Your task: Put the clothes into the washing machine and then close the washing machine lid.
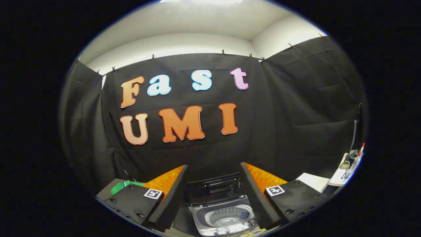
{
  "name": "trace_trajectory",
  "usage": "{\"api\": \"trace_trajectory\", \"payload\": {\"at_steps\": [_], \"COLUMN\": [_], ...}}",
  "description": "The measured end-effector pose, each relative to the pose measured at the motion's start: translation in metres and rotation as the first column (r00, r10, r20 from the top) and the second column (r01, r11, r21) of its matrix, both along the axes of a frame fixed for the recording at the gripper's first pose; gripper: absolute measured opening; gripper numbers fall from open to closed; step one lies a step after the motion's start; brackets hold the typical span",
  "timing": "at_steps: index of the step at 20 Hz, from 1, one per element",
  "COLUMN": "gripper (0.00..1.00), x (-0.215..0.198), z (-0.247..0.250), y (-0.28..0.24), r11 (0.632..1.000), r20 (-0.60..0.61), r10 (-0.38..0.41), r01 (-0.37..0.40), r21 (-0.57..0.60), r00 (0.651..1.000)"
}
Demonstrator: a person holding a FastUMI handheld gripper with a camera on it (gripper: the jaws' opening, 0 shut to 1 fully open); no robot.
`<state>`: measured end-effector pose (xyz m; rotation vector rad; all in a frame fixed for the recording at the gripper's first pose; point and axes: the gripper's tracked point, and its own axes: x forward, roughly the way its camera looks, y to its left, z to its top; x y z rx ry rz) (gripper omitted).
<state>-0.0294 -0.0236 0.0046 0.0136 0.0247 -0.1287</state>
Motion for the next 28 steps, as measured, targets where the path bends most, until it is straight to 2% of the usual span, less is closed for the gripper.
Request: {"api": "trace_trajectory", "payload": {"at_steps": [7,11,15,18,21,25,28], "gripper": [0.98,0.99,0.99,0.99,0.99,0.99,0.98], "x": [0.007,0.011,0.015,0.013,0.011,0.014,0.020], "z": [0.015,0.016,0.002,-0.016,-0.039,-0.081,-0.118], "y": [0.032,0.073,0.128,0.172,0.220,0.258,0.263], "r11": [1.000,0.996,0.983,0.967,0.939,0.908,0.921], "r20": [0.029,0.022,-0.022,-0.061,-0.108,-0.203,-0.313], "r10": [0.029,0.091,0.182,0.255,0.343,0.404,0.385], "r01": [-0.030,-0.091,-0.183,-0.256,-0.338,-0.364,-0.339], "r21": [0.007,-0.014,-0.007,0.000,0.061,0.207,0.191], "r00": [0.999,0.996,0.983,0.965,0.933,0.892,0.868]}}
